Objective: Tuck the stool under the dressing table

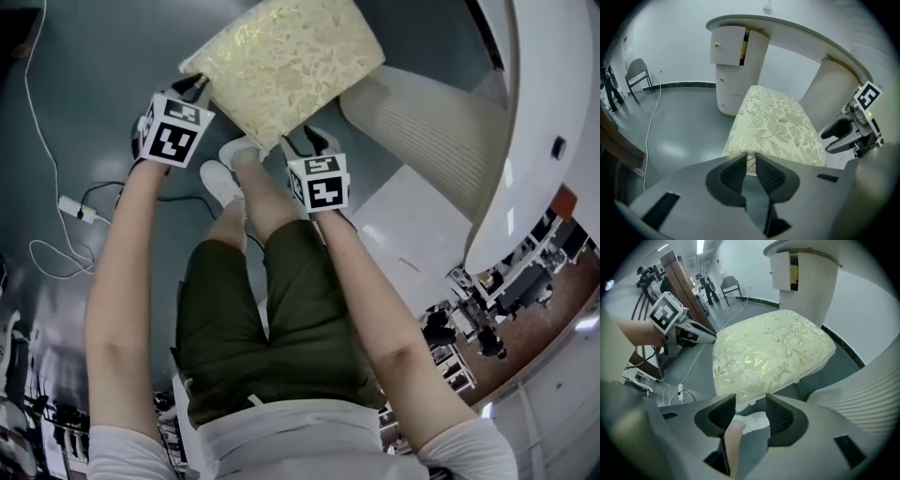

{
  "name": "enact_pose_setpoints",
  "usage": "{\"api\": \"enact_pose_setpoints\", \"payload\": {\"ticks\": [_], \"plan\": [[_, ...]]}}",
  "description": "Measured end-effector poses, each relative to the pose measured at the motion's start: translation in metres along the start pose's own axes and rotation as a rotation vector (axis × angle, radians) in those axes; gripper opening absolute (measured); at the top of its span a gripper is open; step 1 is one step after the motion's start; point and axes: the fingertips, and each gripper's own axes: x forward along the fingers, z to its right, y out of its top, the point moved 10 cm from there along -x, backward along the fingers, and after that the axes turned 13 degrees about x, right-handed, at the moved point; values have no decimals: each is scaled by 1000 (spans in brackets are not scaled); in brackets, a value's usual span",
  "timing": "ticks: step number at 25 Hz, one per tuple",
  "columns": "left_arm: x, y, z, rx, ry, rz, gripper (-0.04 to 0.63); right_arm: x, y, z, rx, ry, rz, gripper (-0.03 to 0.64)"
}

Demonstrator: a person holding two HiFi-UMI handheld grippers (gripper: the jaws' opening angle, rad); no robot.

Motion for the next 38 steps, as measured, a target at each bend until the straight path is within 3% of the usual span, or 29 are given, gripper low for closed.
{"api": "enact_pose_setpoints", "payload": {"ticks": [5,10,19,23,27,33,38], "plan": [[3,3,-1,12,-21,-30,52,16,-26,-11,82,77,-77,232],[3,4,4,-20,25,-67,51,33,-36,-29,55,133,-182,247],[6,15,1,-27,-5,-170,51,43,-18,-30,129,59,-190,254],[6,14,1,-20,8,-146,52,44,-20,-31,180,39,-172,238],[6,12,-2,-9,-21,-126,52,46,-16,-33,218,33,-217,236],[4,19,-18,48,-44,-81,51,43,-9,-47,299,3,-174,222],[9,15,-30,136,-110,-69,51,51,-14,-64,393,-51,-117,198]]}}
